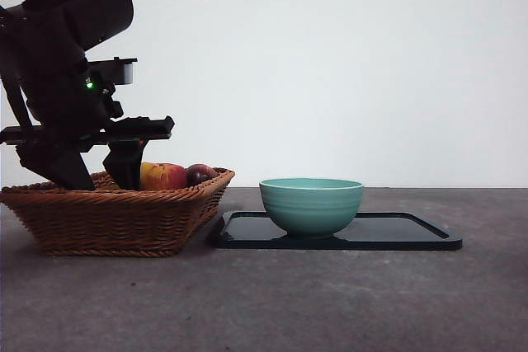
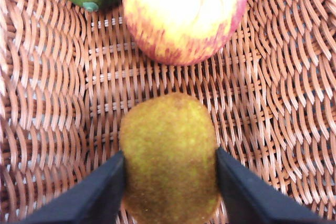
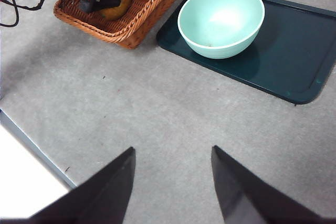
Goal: Pick up the wifruite, put it on the bowl, pick up the plate, put it on desk
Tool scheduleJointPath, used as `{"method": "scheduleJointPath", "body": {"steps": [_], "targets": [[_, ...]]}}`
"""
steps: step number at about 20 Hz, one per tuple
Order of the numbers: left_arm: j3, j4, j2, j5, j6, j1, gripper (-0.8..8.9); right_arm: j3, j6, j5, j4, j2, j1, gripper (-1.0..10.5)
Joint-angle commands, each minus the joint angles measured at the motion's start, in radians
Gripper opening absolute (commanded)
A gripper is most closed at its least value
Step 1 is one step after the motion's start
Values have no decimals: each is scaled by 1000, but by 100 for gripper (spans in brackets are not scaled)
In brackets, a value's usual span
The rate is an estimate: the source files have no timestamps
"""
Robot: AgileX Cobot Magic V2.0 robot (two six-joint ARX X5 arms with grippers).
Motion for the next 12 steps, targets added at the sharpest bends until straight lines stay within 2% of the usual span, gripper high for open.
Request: {"method": "scheduleJointPath", "body": {"steps": [1,6,12], "targets": [[9,-3,22,-2,8,-4,374,6,4,4,14,5,6,230],[10,-16,-13,-2,7,-5,407,6,4,4,13,5,6,230],[11,-74,-190,-1,8,-17,407,6,4,4,19,5,6,230]]}}
